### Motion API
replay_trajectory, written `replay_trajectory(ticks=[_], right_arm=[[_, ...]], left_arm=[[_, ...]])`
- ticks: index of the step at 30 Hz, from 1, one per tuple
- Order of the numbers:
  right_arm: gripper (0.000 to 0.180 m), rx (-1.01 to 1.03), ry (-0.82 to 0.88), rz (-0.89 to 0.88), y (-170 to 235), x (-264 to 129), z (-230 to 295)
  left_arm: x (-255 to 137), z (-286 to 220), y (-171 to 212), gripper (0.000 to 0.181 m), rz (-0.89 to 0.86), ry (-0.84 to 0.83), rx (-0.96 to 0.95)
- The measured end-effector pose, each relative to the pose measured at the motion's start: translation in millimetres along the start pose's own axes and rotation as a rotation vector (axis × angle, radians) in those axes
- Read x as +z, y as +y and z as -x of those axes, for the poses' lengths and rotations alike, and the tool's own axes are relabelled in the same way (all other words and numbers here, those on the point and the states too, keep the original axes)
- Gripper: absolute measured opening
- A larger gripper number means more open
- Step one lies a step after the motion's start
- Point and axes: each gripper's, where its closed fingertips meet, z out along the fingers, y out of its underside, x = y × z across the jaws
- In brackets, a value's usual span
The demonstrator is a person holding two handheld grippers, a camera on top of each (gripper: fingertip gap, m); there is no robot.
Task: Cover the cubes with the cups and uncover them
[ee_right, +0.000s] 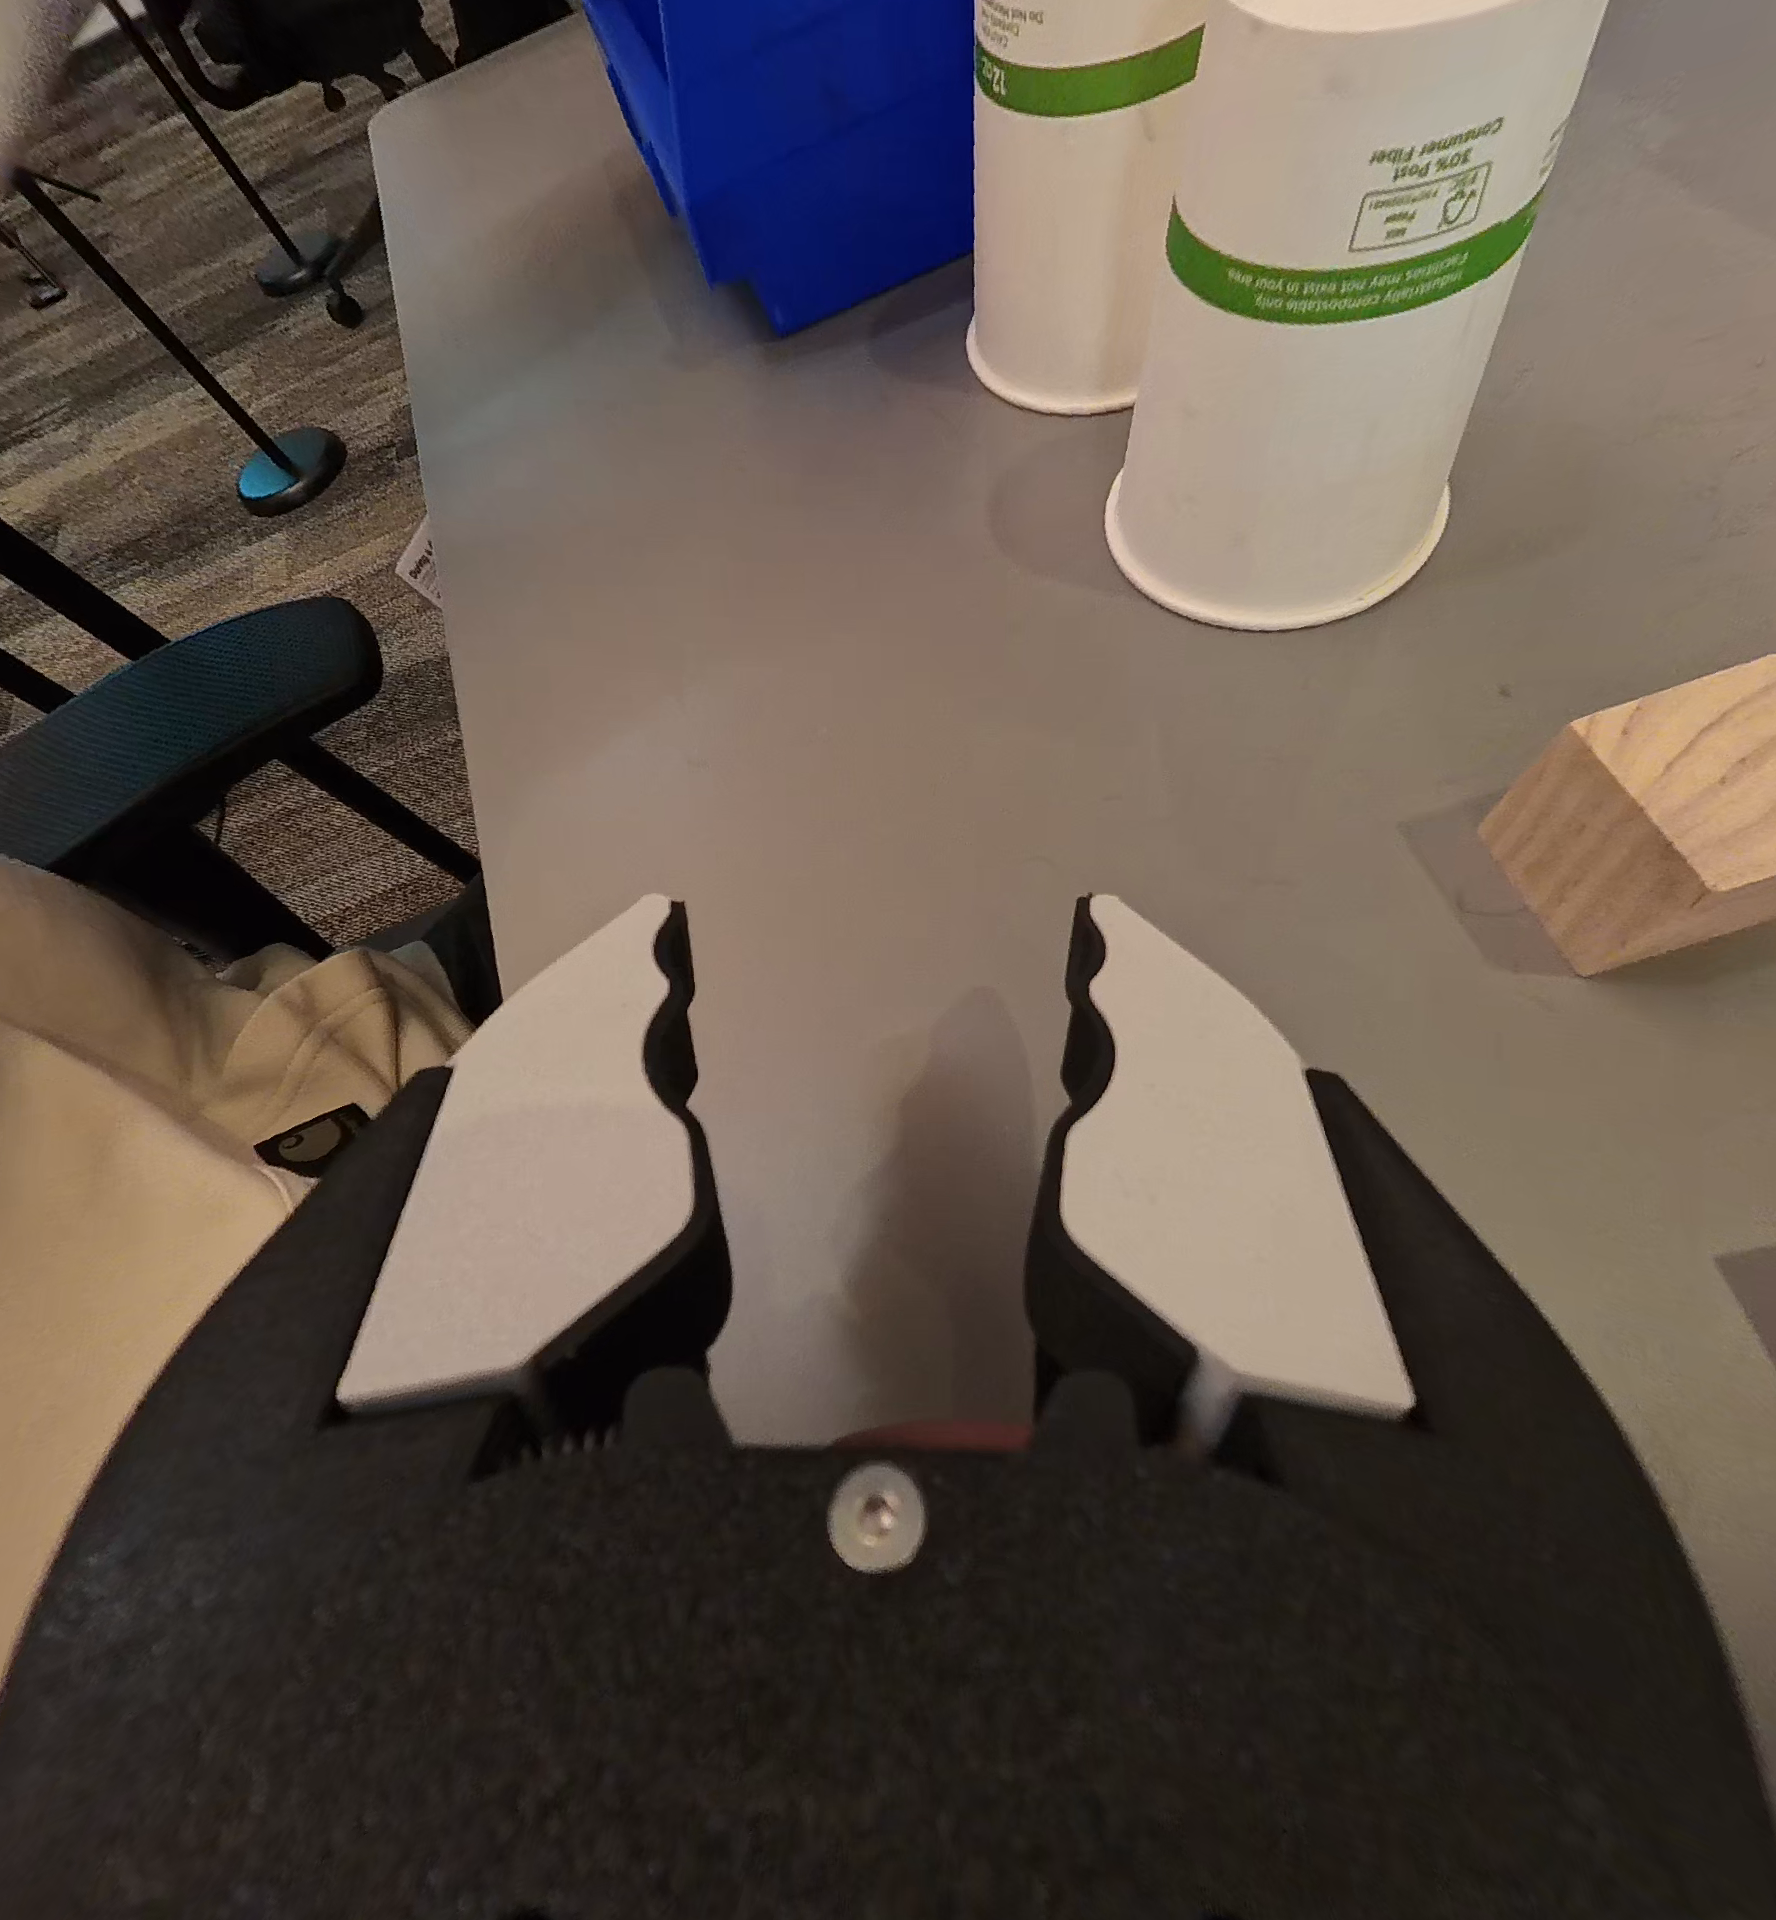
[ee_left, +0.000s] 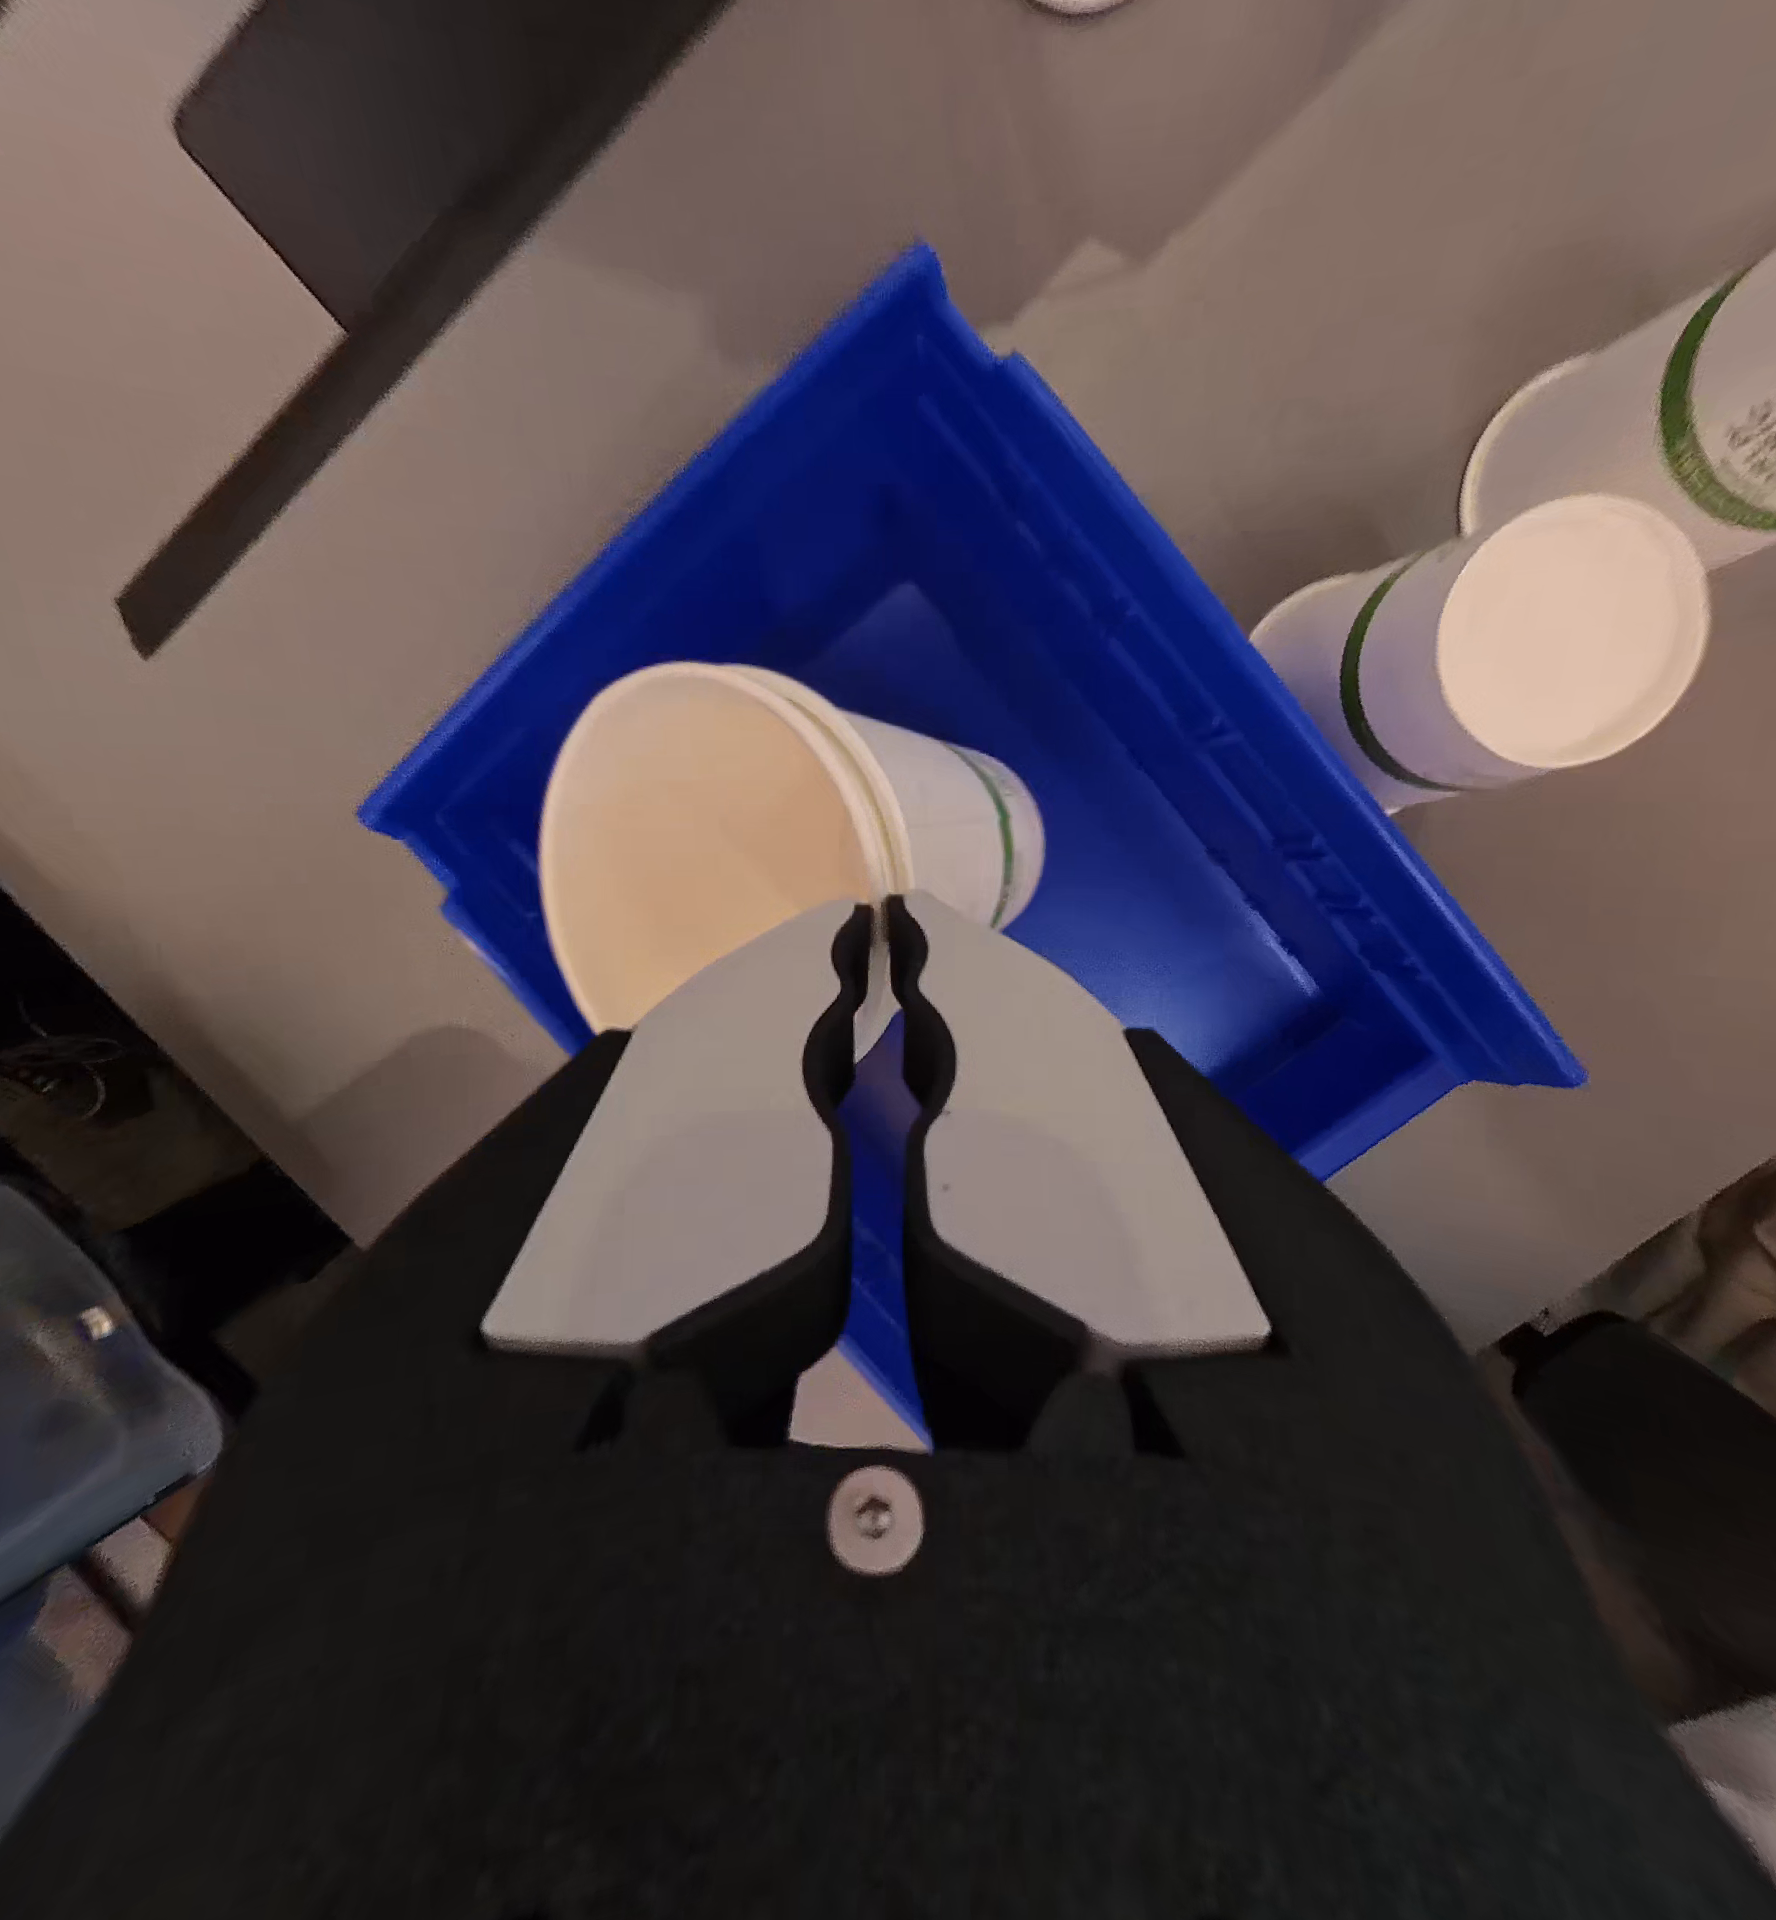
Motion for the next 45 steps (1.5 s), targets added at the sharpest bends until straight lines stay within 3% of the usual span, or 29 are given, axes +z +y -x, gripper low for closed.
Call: replay_trajectory(ticks=[1,6,16,24,28,33,38,45], right_arm=[[0.069,0.001,-0.001,0.000,0,0,0],[0.069,0.007,-0.002,-0.003,0,-1,-2],[0.068,0.000,-0.003,0.002,1,1,0],[0.068,0.165,-0.042,-0.205,-25,-12,-15],[0.076,0.395,-0.210,-0.458,-59,-27,-14],[0.089,0.761,-0.588,-0.878,-120,-56,-8],[0.098,0.975,-0.865,-1.034,-159,-49,-2],[0.103,1.036,-1.024,-1.233,-184,-69,-6]], left_arm=[[-8,2,-4,0.003,-0.022,0.004,-0.008],[-21,10,-6,0.003,-0.004,-0.048,0.008],[-8,-2,4,0.003,0.029,-0.017,0.034],[-68,-31,-32,0.003,-0.158,-0.066,0.149],[-104,-78,-70,0.003,-0.327,-0.019,0.256],[-133,-161,-113,0.003,-0.481,0.084,0.427],[-142,-238,-145,0.003,-0.586,0.169,0.543],[-120,-323,-163,0.003,-0.676,0.326,0.633]])
